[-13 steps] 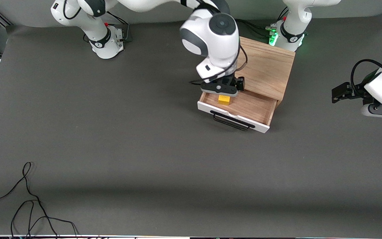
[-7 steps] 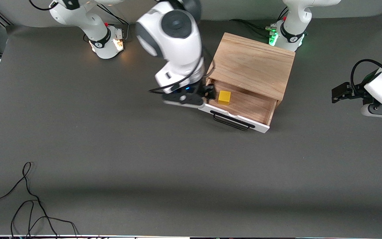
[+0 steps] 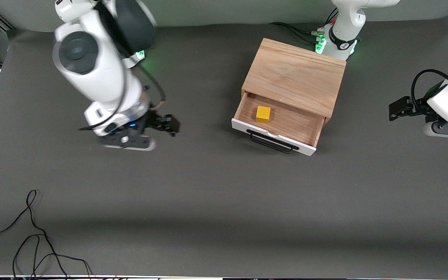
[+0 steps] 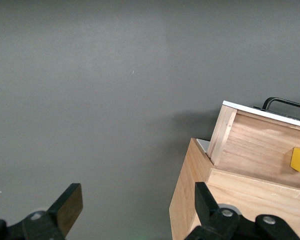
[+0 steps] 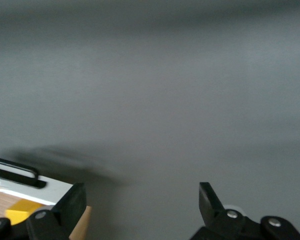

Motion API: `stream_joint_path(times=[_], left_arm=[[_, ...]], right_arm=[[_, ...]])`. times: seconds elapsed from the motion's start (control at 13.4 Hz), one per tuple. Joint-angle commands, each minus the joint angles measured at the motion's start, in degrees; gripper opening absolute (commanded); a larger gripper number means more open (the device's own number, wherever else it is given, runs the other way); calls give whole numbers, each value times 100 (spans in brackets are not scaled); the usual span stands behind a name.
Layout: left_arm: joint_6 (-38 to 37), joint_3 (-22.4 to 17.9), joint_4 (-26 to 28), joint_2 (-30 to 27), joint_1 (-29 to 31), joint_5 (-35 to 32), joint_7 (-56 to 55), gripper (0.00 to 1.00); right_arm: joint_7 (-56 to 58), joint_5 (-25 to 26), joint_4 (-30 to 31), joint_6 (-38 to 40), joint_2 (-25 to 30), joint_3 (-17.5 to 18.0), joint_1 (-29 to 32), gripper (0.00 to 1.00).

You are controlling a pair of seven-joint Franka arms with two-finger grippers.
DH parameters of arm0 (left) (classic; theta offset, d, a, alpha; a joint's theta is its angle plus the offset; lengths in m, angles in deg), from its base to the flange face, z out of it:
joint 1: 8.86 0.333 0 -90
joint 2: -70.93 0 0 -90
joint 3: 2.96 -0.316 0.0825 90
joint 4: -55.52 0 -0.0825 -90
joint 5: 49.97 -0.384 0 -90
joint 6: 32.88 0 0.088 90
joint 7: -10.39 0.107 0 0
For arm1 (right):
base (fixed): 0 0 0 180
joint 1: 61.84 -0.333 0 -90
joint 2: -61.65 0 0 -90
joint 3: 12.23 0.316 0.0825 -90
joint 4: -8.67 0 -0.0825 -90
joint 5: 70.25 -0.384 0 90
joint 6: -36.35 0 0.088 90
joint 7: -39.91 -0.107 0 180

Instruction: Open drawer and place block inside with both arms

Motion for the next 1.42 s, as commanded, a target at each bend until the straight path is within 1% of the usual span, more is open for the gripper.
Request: stream_joint_path(times=[0.0,0.07,0.22,0.3,0.45,0.67,0.82,0.9,0.97,1.12,1.27,1.35], left_arm=[[-52,-26,-75,15,-61,-77,79,100],[-52,-35,-75,6,-52,-77,79,100],[-52,-26,-75,15,-52,-77,79,100],[-43,-35,-75,6,-52,-77,79,100],[-43,-35,-75,15,-52,-77,79,100],[-43,-35,-75,15,-52,-77,79,100],[-43,-26,-75,15,-52,-77,79,100],[-43,-35,-75,15,-52,-77,79,100],[-43,-35,-75,15,-52,-77,79,100],[-43,-26,-75,15,-52,-77,79,100],[-34,-26,-75,15,-52,-77,79,100],[-34,-26,-75,15,-52,-77,79,100]], right_arm=[[702,-58,906,-144,636,119,692,100],[879,-136,1179,-179,864,128,913,100],[924,-137,1532,-250,1164,145,1291,100],[968,-137,1603,-302,1261,224,1502,100],[1187,-67,1603,-320,1384,566,2072,100],[1766,12,1919,-312,1674,576,2575,100],[1961,30,2095,-268,1806,541,2742,100],[2023,126,2235,-285,1894,541,2769,100],[2023,344,2297,-311,1956,567,2769,100],[2058,364,2368,-390,1939,576,2787,100],[2286,355,2526,-697,1930,576,2787,100],[2287,347,2518,-716,1904,576,2787,100]])
